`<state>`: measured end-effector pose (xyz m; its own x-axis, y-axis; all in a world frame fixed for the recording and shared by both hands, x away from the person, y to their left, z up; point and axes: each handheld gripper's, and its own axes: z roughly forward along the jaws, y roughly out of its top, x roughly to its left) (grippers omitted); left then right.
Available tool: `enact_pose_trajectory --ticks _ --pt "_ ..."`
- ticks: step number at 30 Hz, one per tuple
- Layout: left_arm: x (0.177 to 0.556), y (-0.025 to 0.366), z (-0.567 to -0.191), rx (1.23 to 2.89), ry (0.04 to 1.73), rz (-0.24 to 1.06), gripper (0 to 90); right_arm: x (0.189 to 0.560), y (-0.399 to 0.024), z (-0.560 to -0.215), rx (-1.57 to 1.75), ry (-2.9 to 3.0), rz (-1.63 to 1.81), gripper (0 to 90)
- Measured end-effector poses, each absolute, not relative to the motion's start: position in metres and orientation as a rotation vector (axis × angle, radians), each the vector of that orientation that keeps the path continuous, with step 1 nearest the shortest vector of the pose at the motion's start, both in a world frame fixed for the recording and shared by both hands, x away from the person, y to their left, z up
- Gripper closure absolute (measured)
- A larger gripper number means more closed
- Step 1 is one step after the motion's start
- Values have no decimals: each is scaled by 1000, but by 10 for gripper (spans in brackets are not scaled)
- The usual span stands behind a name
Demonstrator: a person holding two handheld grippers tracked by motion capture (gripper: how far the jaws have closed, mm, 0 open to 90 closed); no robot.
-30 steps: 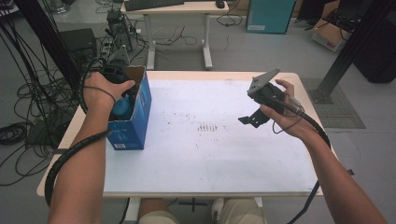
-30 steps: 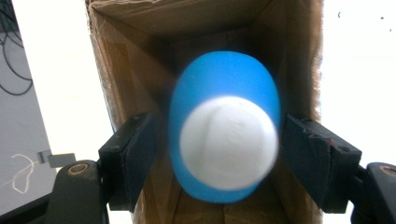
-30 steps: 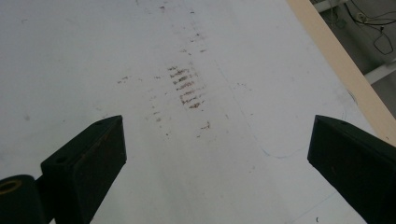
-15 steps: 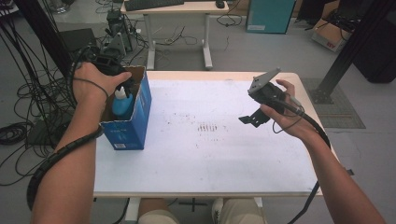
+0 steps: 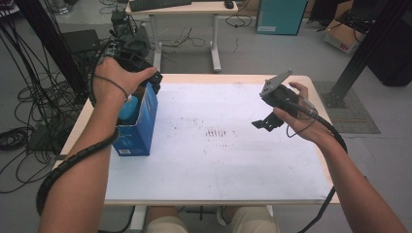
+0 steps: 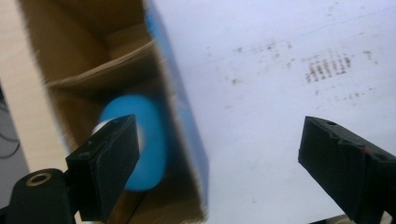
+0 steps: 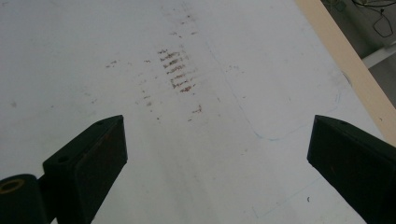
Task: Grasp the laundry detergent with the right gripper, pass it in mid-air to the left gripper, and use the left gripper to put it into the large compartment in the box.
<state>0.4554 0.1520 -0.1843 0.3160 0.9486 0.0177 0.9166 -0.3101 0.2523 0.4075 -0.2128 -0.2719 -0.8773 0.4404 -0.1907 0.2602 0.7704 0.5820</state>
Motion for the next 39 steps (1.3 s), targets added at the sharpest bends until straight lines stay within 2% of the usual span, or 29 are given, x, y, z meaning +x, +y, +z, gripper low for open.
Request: enact_pose_trajectory --ticks 12,24,39 --pt "479 110 -204 2409 1611 208 67 413 -217 -271 561 2666 759 50" --pt "498 91 -221 2397 1603 212 62 419 -220 -270 539 2685 727 49" --pt "505 75 -225 2415 1561 210 57 419 -224 -270 536 2687 715 50"
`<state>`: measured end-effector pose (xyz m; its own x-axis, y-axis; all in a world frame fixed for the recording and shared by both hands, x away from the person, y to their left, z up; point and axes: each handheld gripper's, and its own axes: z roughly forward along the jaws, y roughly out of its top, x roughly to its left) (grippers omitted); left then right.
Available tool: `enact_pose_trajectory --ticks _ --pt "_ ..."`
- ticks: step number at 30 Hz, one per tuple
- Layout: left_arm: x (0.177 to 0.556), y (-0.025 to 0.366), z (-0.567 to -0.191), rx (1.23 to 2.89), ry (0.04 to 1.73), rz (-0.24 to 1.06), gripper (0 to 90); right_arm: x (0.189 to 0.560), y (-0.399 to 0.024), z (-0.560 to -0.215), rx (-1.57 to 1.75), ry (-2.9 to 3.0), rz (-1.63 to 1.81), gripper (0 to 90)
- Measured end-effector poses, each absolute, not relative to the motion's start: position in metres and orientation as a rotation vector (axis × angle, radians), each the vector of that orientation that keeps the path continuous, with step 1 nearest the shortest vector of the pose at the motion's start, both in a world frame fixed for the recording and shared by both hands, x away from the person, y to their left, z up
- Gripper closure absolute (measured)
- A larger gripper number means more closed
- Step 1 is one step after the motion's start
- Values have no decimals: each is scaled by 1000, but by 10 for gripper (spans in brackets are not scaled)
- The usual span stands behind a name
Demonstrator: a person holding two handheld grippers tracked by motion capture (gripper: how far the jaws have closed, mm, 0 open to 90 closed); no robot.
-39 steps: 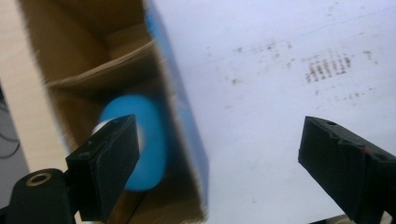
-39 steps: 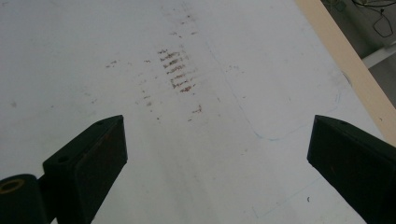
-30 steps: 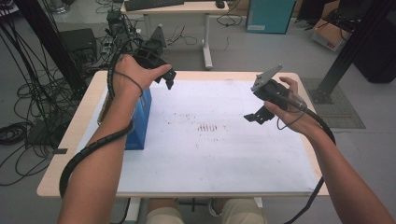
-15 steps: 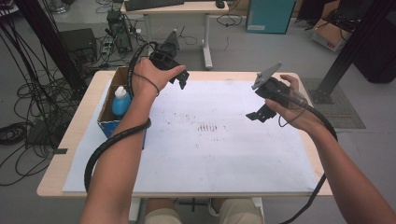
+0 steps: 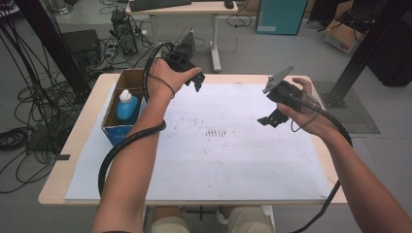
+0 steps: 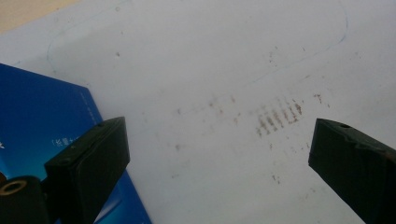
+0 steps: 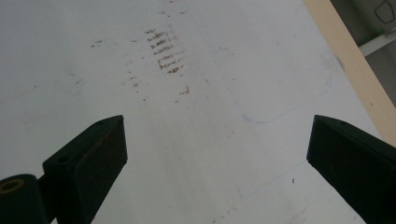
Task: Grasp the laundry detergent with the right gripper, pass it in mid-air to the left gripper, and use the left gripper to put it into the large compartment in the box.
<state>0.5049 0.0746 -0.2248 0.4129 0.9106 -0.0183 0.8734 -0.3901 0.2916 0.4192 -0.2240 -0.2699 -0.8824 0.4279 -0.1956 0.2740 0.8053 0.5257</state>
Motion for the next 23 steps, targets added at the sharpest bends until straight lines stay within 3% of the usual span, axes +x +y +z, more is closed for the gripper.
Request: enact_pose_trajectory --ticks 23 --pt "505 70 -225 2419 1535 203 57 421 -225 -276 549 2687 724 49"
